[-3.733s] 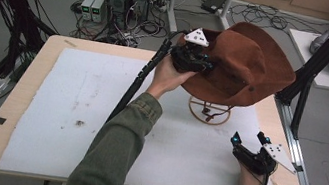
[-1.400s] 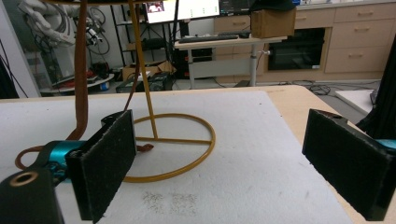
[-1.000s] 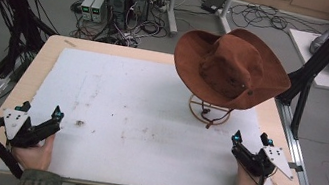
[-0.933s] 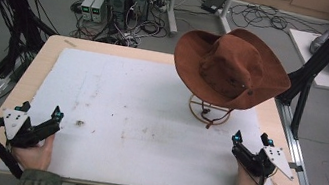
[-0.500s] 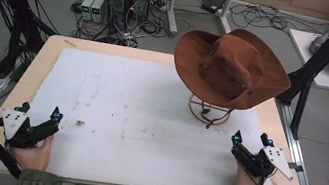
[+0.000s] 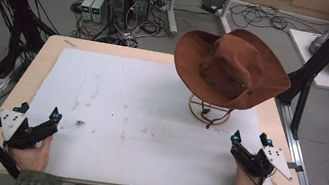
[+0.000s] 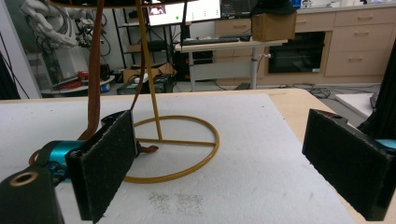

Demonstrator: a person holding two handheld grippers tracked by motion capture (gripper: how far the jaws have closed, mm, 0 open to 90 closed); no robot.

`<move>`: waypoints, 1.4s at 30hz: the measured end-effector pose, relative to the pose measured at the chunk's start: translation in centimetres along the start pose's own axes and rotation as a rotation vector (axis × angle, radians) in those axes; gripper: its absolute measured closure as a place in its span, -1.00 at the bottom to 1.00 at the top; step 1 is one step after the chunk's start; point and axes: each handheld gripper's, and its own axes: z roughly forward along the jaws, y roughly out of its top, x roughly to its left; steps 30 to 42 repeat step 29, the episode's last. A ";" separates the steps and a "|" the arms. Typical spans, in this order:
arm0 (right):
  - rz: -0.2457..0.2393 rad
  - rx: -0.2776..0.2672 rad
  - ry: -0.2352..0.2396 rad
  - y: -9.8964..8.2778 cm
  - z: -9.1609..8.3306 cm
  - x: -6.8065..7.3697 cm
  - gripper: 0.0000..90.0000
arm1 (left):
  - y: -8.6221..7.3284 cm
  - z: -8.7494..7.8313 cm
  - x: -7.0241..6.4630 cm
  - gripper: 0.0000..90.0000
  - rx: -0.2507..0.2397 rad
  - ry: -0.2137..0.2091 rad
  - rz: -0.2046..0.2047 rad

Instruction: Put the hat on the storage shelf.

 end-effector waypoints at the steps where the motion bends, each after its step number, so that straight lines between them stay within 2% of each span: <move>1: 0.000 0.001 -0.001 0.0 0.0 0.0 -0.80 | 0.0 0.0 0.0 -0.79 -0.001 -0.001 0.001; 42: 0.006 0.006 -0.004 0.0 -0.1 -0.4 -0.80 | 0.0 0.4 -0.1 -0.78 0.000 -0.009 0.002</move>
